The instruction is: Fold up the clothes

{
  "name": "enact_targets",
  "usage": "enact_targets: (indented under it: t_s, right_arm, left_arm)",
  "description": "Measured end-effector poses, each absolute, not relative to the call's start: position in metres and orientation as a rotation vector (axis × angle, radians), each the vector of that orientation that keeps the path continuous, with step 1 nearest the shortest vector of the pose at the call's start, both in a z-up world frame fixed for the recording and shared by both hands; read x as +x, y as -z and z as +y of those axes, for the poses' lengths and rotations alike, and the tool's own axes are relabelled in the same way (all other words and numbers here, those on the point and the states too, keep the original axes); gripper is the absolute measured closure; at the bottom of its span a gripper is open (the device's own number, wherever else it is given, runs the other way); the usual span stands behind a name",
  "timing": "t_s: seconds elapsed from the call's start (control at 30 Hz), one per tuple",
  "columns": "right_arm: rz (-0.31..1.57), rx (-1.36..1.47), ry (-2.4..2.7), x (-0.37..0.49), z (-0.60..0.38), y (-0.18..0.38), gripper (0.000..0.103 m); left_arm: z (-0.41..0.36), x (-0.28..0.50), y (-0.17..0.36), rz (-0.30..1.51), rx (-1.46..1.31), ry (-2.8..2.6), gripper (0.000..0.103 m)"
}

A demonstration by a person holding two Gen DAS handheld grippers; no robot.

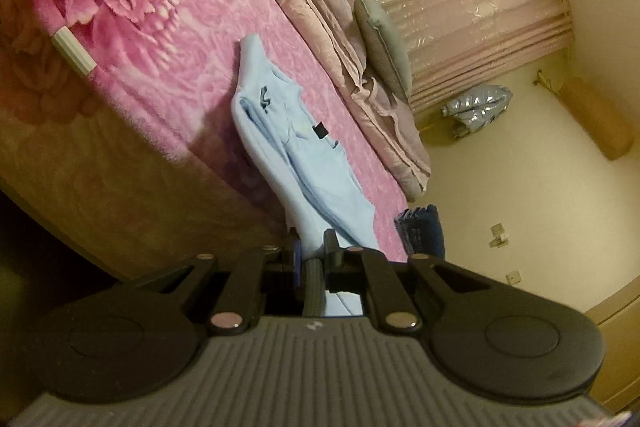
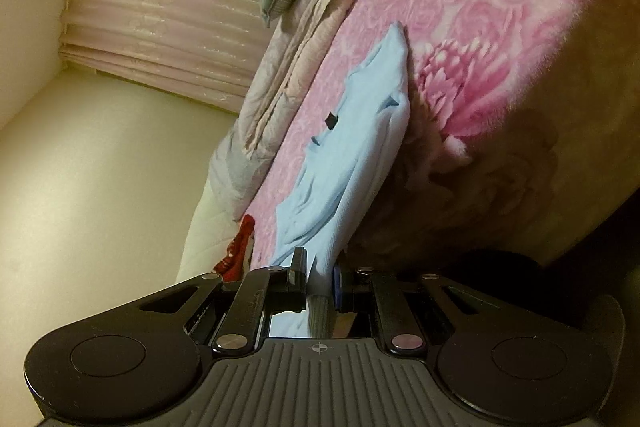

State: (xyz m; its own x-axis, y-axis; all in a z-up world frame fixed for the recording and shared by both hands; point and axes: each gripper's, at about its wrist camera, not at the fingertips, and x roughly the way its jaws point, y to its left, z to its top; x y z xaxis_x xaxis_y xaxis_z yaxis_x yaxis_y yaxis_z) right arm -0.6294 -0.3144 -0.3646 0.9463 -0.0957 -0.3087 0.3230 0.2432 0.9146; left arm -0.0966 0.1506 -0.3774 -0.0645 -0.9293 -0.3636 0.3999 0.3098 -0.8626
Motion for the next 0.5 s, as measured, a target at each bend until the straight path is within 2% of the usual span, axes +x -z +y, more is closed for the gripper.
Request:
enact_targets:
  t_s: [0.27,0.5]
  right_arm:
    - [0.242,1.289,0.289,-0.617,-0.334,0.353,0.092]
    - [0.245,1.265,0.253,-0.571,-0.382,0.332,0.092]
  left_arm:
    - [0.133,-0.075,0.376,1.180,-0.643,1.192,0.096]
    - [0.078,-0.030,0.355,1.174,-0.604,1.203,0.096]
